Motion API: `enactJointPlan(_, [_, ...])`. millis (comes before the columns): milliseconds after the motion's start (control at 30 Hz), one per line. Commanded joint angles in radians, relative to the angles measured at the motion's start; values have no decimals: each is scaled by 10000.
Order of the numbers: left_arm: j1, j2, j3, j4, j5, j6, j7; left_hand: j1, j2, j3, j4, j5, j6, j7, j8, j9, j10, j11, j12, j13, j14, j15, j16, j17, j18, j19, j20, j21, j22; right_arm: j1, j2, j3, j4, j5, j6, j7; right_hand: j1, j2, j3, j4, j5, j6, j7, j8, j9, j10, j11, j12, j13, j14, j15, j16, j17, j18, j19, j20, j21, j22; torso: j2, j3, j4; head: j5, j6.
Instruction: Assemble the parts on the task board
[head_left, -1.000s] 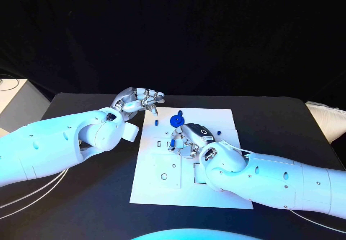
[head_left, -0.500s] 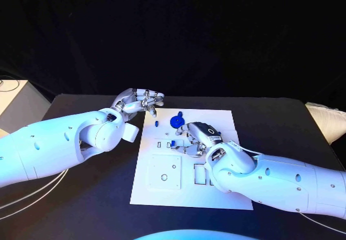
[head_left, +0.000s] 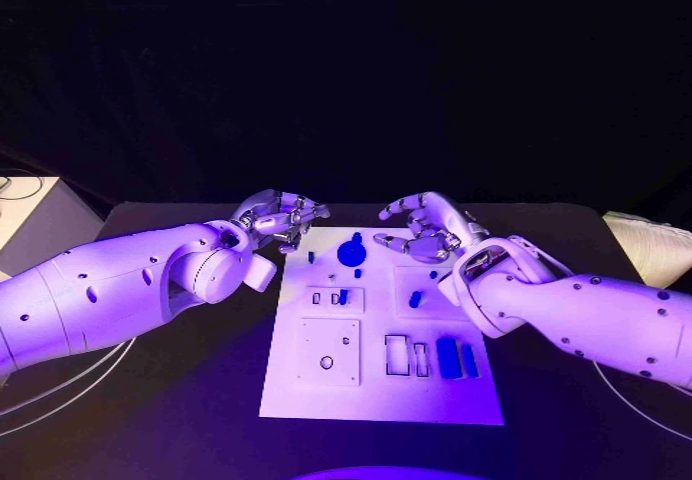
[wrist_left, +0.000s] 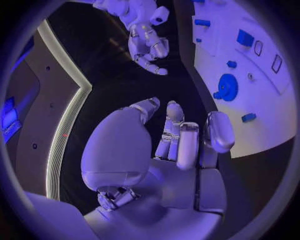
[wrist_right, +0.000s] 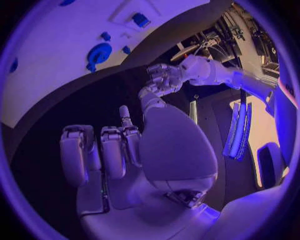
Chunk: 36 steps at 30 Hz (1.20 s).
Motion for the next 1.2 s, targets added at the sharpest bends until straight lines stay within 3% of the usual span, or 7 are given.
enactJointPlan(33, [68,66,8,8,-1868,1001,-1854,-141,-46,-42,185,24,-89,-140,529,491,197,-87,473,498,475,-141,130,1297,-127,164,-80,129,226,270,-299,21,-152,3052,320,1417,74,26,101,-7,112,101,4,75,20,289,-23,-16,1942,880,16,-55,1956,136,688,38,-16,2103,-125,45,-32,50,-32])
enactJointPlan(167, [231,164,9,114,-2963,1642,-3147,-308,-82,-133,504,10,-159,-264,1079,1077,411,-181,817,881,575,-226,242,1505,-170,319,-159,238,435,559,-642,39,-372,3921,362,1469,72,35,140,-5,169,108,-1,94,24,293,-29,-10,1943,882,10,-53,1963,132,696,32,0,2114,-192,62,-35,83,-83])
enactJointPlan(333, [581,423,4,194,-4153,2710,-4955,-767,-83,-460,849,-19,-299,-362,1702,1893,483,-272,945,991,630,-302,292,1614,-188,389,-253,278,516,752,-871,48,-634,4425,507,1327,55,38,163,2,203,72,6,85,18,278,-26,-27,1929,882,8,-52,1964,135,691,28,-15,2104,-254,97,-38,111,-139])
enactJointPlan(467, [813,750,-15,194,-5149,3394,-6096,-1182,-54,-742,863,-16,-414,-380,1877,2234,484,-286,949,989,633,-319,286,1618,-193,406,-279,279,534,806,-949,50,-734,4537,661,1176,43,31,168,4,202,48,11,77,14,274,-24,-31,1925,881,8,-55,1957,137,687,27,-24,2099,-288,131,-22,120,-200])
enactJointPlan(600, [926,1086,-48,163,-5822,3865,-6966,-1441,-8,-949,873,-18,-508,-382,1941,2442,457,-287,931,964,618,-323,260,1583,-196,412,-288,276,540,828,-990,51,-773,4517,773,1034,30,18,177,3,197,9,17,64,7,261,-19,-44,1913,876,11,-62,1940,140,683,27,-36,2091,-291,141,-37,111,-213])
enactJointPlan(800, [1041,1521,-192,-36,-6672,4325,-7584,-1673,27,-1156,877,-23,-586,-384,1969,2610,432,-286,929,966,602,-323,234,1550,-197,412,-289,272,542,839,-1064,50,-747,4373,876,826,21,-7,193,-4,192,-58,29,41,-5,242,-9,-64,1895,874,16,-66,1930,144,676,28,-54,2081,-290,152,-9,115,-264])
enactJointPlan(1200, [1134,2081,-350,-467,-7298,5071,-7841,-1805,119,-1254,876,-16,-647,-378,1966,2702,396,-279,919,953,585,-319,211,1517,-209,444,-284,291,595,842,-1143,47,-679,4160,1001,543,10,-21,198,-3,190,-95,37,28,-12,229,-2,-77,1883,870,21,-72,1915,150,665,30,-80,2064,-249,142,-39,136,-323])
